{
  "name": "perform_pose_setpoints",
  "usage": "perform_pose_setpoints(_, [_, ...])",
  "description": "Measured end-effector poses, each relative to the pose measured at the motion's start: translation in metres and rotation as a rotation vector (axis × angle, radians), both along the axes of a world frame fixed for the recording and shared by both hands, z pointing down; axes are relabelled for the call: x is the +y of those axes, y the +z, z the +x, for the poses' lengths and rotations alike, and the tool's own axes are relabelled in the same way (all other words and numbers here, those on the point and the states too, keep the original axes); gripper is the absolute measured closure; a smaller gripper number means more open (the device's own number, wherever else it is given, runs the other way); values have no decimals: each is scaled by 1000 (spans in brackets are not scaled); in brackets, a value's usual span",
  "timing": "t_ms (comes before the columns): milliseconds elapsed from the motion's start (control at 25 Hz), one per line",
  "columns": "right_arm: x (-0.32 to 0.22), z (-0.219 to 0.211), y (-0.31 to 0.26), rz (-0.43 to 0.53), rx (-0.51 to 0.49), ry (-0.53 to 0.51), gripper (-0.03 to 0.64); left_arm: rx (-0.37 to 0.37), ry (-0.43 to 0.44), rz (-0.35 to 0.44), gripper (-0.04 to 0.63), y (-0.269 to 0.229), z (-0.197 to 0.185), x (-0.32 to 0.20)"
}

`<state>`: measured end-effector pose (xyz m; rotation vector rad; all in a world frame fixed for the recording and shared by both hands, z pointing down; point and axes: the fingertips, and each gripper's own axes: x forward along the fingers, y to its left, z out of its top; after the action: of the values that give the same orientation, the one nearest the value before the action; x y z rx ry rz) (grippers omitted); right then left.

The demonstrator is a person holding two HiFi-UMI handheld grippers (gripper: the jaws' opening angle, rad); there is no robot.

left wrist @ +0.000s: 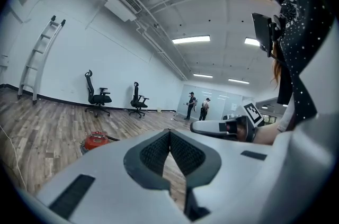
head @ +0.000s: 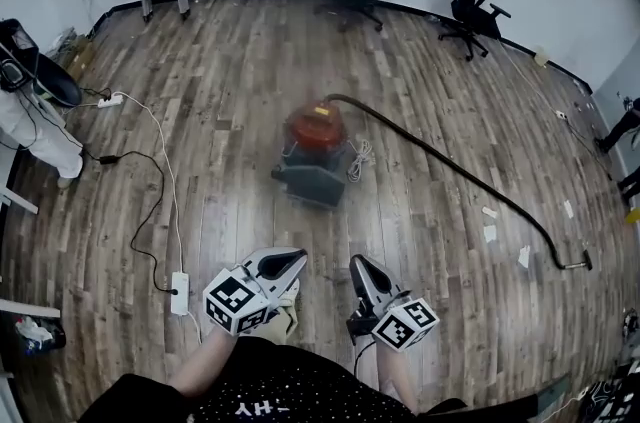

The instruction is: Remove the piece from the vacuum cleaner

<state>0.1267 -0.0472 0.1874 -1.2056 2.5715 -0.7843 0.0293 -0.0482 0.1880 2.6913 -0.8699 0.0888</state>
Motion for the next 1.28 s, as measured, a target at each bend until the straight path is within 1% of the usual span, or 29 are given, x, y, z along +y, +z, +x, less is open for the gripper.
perform_pose_setpoints(160, [-68,-5,-15,35,-39,10,606,3,3,-11,587,-1,-9,-68])
perform_pose_setpoints(320, [-117,-3,-11,8,-50,24,606,14,13,-29,586,4,-10,-124])
perform_pose_setpoints(480, [-155,5,-6,-9,-46,62,606,5,52,-36,588,14,-5,-171])
perform_pose_setpoints(560, [-169,8,-2,-24,-37,76,606,-8,63,-46,586,19,-6,-190])
perform_pose_setpoints(680, [-189,17,7,-22,19,86,606,-20,60,-44,588,28,-8,-217])
perform_pose_setpoints(800, [-211,23,25,-11,42,62,606,-25,66,-28,587,47,-12,-237])
perform_pose_setpoints(880, [-230,25,47,-2,39,33,606,-14,62,-20,586,69,-15,-253])
perform_pose_setpoints(960, [-253,28,82,1,42,8,606,-2,45,-12,586,102,-16,-271])
perform_pose_setpoints(1120, [-307,41,166,35,9,-15,606,14,23,20,586,186,-22,-317])
perform_pose_setpoints(1200, [-332,52,208,81,-18,-18,606,33,22,42,586,232,-24,-341])
perform_pose_setpoints(1280, [-351,63,250,146,-3,-30,604,39,14,78,586,275,-26,-364])
